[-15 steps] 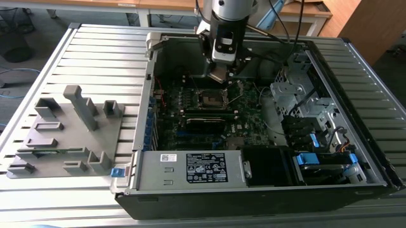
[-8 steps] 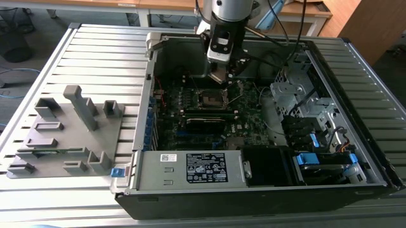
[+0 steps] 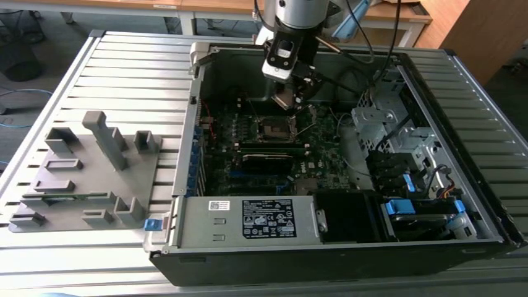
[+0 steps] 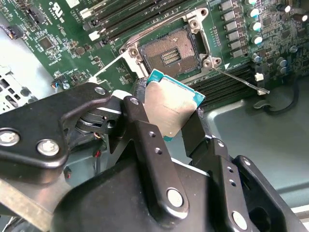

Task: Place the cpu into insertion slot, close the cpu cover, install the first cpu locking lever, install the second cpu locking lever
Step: 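Place the cpu into insertion slot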

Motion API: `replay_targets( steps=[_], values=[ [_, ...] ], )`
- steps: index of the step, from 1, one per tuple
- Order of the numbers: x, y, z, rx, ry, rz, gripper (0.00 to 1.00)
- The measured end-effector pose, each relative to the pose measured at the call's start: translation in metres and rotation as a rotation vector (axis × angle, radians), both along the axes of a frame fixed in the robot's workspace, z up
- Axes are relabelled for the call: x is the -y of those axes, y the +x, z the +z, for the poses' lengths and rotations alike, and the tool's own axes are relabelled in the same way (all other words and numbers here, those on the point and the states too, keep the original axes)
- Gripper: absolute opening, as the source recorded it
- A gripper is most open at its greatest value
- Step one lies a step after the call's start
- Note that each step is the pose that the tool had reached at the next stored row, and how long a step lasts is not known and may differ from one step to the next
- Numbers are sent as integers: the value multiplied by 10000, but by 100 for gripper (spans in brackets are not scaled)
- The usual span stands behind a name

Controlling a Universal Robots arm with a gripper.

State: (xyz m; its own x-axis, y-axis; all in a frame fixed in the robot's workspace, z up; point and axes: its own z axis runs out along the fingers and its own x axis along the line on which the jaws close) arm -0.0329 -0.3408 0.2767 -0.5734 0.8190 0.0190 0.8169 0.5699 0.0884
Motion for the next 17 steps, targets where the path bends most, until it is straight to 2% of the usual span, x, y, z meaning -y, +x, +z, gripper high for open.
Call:
replay_targets(
  steps=[3, 4, 17],
  values=[
    [-1, 0, -1, 0, -1, -29, 54],
    [-1, 0, -3, 1, 0, -158, 54],
    [-1, 0, -34, 0, -1, -2517, 54]
  ],
)
